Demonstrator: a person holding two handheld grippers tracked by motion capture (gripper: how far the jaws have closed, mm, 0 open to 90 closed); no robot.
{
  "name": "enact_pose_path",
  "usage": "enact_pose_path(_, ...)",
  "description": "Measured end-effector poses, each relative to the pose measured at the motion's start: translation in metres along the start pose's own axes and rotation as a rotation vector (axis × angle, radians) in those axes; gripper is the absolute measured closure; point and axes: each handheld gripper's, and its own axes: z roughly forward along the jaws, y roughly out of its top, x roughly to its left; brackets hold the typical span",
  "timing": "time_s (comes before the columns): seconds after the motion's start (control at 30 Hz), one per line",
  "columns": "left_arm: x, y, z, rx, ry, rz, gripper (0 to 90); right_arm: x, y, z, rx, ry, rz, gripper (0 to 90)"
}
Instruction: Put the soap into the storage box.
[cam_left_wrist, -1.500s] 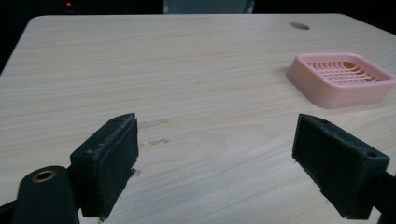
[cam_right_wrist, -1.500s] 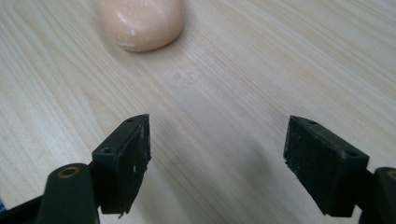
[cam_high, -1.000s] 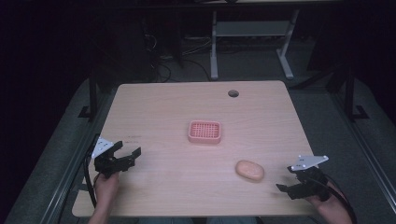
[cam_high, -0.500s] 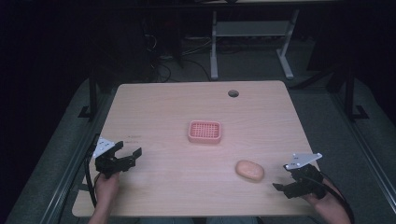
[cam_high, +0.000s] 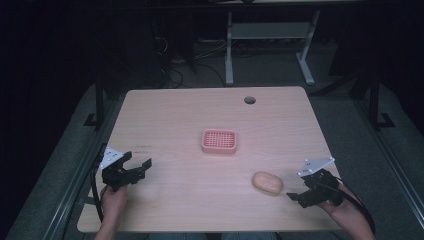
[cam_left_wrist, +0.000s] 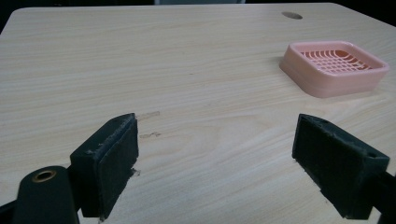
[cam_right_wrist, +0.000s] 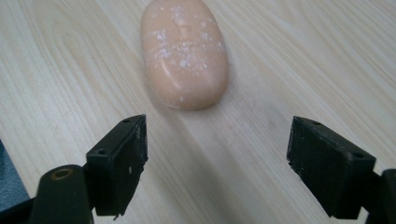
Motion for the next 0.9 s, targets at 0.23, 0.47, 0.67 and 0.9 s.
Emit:
enact_pose_path(0.23, -0.001, 0.0, 0.001, 0.01, 0.0, 0.002, 14.2, 0.002, 0.015, 0.003, 0.028, 0.012, -0.028, 19.3)
enact_pose_path(0.47, -0.001, 0.0, 0.001, 0.011, 0.0, 0.006, 14.2, 0.006, 0.035, 0.009, 0.052, 0.026, -0.085, 19.1)
enact_pose_path(0.67, -0.001, 0.0, 0.001, 0.012, 0.001, 0.006, 14.2, 0.009, 0.046, 0.018, 0.084, 0.043, -0.116, 18.9)
enact_pose_path(0.9, -0.001, 0.0, 0.002, 0.015, 0.001, 0.001, 14.2, 0.011, 0.056, 0.028, 0.101, 0.061, -0.138, 18.9)
